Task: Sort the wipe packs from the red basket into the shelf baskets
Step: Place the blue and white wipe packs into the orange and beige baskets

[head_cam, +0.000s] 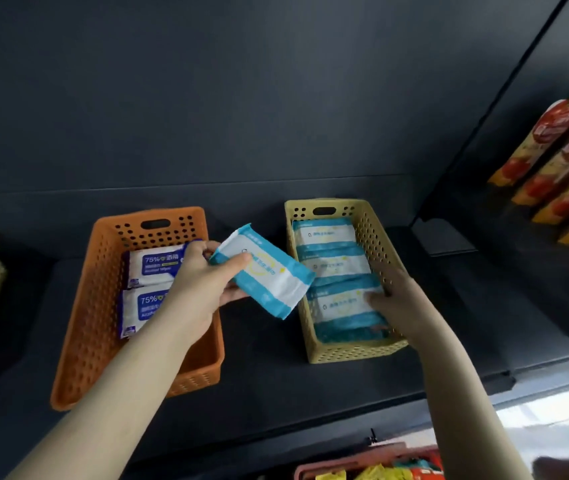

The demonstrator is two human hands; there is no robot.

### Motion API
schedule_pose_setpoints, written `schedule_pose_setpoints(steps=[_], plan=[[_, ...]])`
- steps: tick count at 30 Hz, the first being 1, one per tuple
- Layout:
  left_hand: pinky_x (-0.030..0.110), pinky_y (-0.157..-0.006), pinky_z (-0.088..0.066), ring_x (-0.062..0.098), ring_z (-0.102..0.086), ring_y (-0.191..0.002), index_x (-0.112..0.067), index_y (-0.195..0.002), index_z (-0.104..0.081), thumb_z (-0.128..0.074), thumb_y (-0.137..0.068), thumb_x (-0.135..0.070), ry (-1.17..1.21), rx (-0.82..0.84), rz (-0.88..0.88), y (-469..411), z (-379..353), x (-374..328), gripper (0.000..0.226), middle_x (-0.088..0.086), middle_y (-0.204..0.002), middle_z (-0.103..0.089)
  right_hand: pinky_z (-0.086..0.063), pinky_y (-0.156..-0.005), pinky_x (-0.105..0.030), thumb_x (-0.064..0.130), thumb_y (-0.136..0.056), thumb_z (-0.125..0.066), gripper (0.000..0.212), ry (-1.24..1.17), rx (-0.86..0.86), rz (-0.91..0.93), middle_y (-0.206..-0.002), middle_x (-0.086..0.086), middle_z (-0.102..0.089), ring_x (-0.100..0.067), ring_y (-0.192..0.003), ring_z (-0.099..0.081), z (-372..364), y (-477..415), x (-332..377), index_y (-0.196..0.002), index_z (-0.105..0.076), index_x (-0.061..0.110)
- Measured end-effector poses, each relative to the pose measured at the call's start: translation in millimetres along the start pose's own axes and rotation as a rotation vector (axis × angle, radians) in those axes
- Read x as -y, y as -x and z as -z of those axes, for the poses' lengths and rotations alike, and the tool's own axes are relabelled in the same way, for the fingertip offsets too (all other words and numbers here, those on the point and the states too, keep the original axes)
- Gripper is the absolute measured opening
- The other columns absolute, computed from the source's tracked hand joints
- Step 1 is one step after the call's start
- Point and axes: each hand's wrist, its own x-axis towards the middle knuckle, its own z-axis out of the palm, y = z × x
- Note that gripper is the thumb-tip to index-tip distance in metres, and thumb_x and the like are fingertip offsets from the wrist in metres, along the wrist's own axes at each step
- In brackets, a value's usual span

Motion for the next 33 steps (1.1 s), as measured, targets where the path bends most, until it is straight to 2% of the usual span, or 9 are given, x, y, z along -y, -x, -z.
schedule_pose_setpoints(steps=[3,8,16,22,24,26,29,31,33], plan=[[0.034,-0.065,-0.060,0.018,-0.071,-0.090,-0.014,-0.096,-0.051,-0.066,-0.088,-0.010,0.047,-0.007,-0.002,-9.6,-4.1,0.8,0.018,0.011,-0.104,-0.069,-0.057,-0.065,-0.028,0.005,-0.089,-0.054,0.057,0.170,0.020,-0.003,-0.121,-0.004,-0.057,-0.017,-0.093,-0.064,2.1,-1.3,2.4,-0.138,-0.043,0.034],[0.036,-0.072,-0.060,0.023,-0.070,-0.099,-0.010,-0.087,-0.050,-0.066,-0.089,-0.015,0.065,-0.010,0.023,-25.7,-10.5,4.8,0.017,0.013,-0.108,-0.070,-0.051,-0.059,-0.021,0.014,-0.090,-0.057,0.045,0.394,0.025,-0.022,-0.106,0.002,-0.052,-0.008,-0.080,-0.056,-2.6,2.2,6.3,-0.132,-0.049,0.028],[0.031,-0.068,-0.060,0.021,-0.069,-0.100,-0.009,-0.084,-0.050,-0.064,-0.090,-0.015,0.076,0.002,0.010,-30.9,-12.2,7.6,0.016,0.012,-0.107,-0.070,-0.043,-0.056,-0.017,0.018,-0.090,-0.064,0.035,0.582,0.001,0.053,-0.114,-0.001,-0.058,-0.014,-0.085,-0.055,-3.4,5.8,8.0,-0.124,-0.057,0.025],[0.032,-0.070,-0.061,0.020,-0.069,-0.101,-0.007,-0.086,-0.050,-0.062,-0.091,-0.013,0.080,0.059,0.010,-28.7,-14.0,4.0,0.014,0.011,-0.106,-0.071,-0.053,-0.075,-0.024,0.021,-0.090,-0.064,0.041,0.682,-0.035,0.068,-0.124,-0.003,-0.059,-0.014,-0.091,-0.057,-5.1,7.9,12.2,-0.131,-0.057,0.025],[0.033,-0.073,-0.061,0.020,-0.069,-0.101,-0.007,-0.093,-0.052,-0.062,-0.091,-0.012,0.090,0.099,0.009,-28.5,-15.4,4.5,0.011,0.010,-0.105,-0.072,-0.057,-0.080,-0.031,0.029,-0.090,-0.064,0.040,0.586,-0.125,0.124,-0.120,-0.001,-0.061,-0.016,-0.095,-0.062,-7.6,8.1,17.5,-0.129,-0.059,0.023],[0.034,-0.074,-0.060,0.019,-0.070,-0.100,-0.006,-0.103,-0.055,-0.062,-0.091,-0.011,0.106,0.141,0.005,-28.9,-18.2,5.8,0.016,0.009,-0.103,-0.073,-0.057,-0.080,-0.032,0.042,-0.091,-0.060,0.034,0.269,-0.159,0.151,-0.109,0.006,-0.068,-0.013,-0.095,-0.067,-10.6,7.1,29.2,-0.120,-0.064,0.025],[0.033,-0.075,-0.060,0.016,-0.071,-0.096,-0.006,-0.111,-0.055,-0.062,-0.091,-0.009,0.088,0.211,0.009,-28.5,-30.0,7.0,0.021,0.008,-0.103,-0.073,-0.056,-0.086,-0.035,0.053,-0.089,-0.057,0.037,-0.315,0.074,0.008,-0.104,0.006,-0.073,-0.011,-0.096,-0.070,-20.6,2.0,46.4,-0.117,-0.061,0.028],[0.033,-0.078,-0.060,0.015,-0.072,-0.094,-0.008,-0.110,-0.056,-0.061,-0.091,-0.010,0.053,0.259,-0.001,-29.2,-40.5,8.1,0.019,0.008,-0.103,-0.072,-0.057,-0.085,-0.037,0.040,-0.087,-0.066,0.044,-0.519,0.143,-0.059,-0.111,-0.004,-0.072,-0.017,-0.097,-0.071,-28.1,-8.2,49.0,-0.123,-0.057,0.017],[0.032,-0.086,-0.057,0.012,-0.070,-0.097,-0.011,-0.108,-0.059,-0.060,-0.093,-0.015,0.004,0.272,-0.045,-31.6,-49.4,10.4,0.015,0.003,-0.104,-0.071,-0.059,-0.074,-0.036,0.021,-0.086,-0.070,0.029,-0.633,-0.015,-0.047,-0.107,-0.012,-0.072,-0.023,-0.091,-0.073,-29.0,-22.3,50.7,-0.112,-0.062,0.009]])
